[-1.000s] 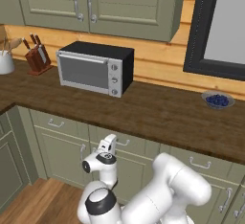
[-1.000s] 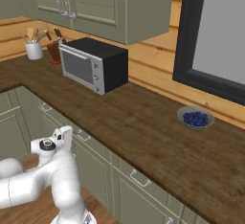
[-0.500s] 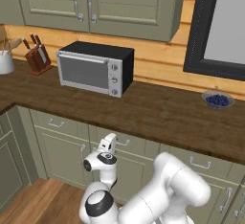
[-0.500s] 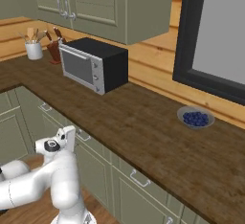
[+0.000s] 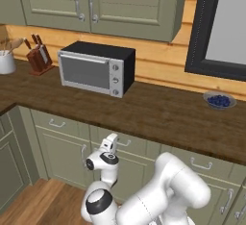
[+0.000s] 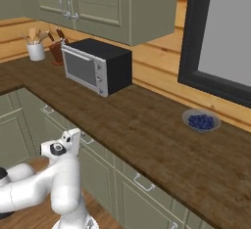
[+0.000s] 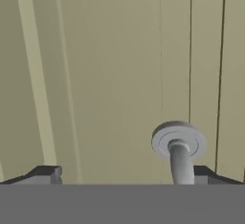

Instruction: Take a straw from the drawer in front and place it inside the glass cup on the dining counter.

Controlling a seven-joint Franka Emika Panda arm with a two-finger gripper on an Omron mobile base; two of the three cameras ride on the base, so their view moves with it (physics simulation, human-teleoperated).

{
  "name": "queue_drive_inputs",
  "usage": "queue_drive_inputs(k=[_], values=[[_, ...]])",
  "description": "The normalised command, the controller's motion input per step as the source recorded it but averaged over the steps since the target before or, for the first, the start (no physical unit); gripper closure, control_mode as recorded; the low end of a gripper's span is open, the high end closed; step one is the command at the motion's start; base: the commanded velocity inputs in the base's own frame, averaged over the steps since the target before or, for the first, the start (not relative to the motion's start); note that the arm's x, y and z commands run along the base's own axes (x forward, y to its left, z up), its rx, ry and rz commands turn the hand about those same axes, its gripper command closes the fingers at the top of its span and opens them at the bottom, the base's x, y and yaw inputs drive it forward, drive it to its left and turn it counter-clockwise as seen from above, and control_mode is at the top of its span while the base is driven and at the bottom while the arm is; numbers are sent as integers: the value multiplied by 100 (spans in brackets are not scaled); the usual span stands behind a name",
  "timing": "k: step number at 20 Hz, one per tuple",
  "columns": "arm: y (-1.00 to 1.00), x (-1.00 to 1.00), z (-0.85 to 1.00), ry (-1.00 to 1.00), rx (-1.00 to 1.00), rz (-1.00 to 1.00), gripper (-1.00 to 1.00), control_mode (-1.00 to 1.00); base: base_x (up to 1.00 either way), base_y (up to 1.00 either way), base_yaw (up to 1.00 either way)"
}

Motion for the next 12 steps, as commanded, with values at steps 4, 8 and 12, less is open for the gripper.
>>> queue_drive_inputs(k=[4, 8, 12], values=[[-34, 28, -26, 0, 5, 3, 100, -100, 0, 0, 0], [-55, 12, -40, 0, 12, 6, 100, -100, 0, 0, 0], [-61, 7, -56, 0, 19, 6, 100, -100, 0, 0, 0]])
